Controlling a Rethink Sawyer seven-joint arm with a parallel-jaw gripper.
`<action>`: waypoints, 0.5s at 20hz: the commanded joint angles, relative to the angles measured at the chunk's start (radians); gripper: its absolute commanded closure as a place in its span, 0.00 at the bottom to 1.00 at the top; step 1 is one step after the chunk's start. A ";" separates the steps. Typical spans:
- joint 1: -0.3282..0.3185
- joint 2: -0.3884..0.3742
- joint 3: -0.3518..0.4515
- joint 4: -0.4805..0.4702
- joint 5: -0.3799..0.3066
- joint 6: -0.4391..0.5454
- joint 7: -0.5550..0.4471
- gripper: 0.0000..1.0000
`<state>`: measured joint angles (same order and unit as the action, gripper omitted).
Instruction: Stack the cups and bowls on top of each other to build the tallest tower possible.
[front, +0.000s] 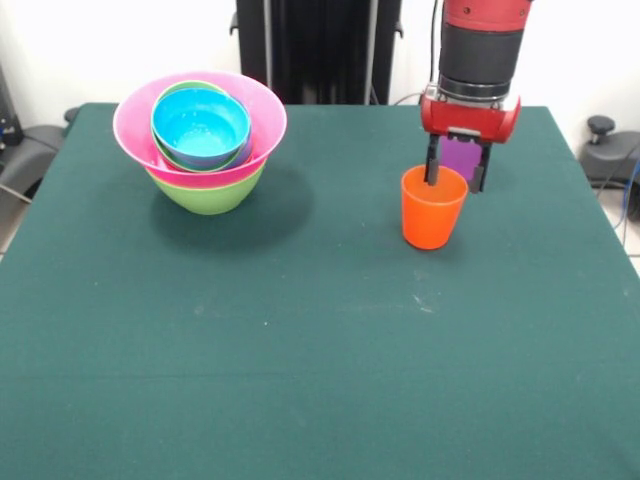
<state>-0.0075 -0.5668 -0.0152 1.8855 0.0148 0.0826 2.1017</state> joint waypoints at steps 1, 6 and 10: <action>0.008 0.072 0.061 0.041 0.021 -0.054 0.172 0.00; 0.023 0.072 0.047 0.038 0.020 -0.067 0.173 0.00; 0.022 0.074 0.045 0.032 0.016 -0.067 0.162 1.00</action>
<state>0.0027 -0.5233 -0.0173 1.8868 0.0150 0.0474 2.1017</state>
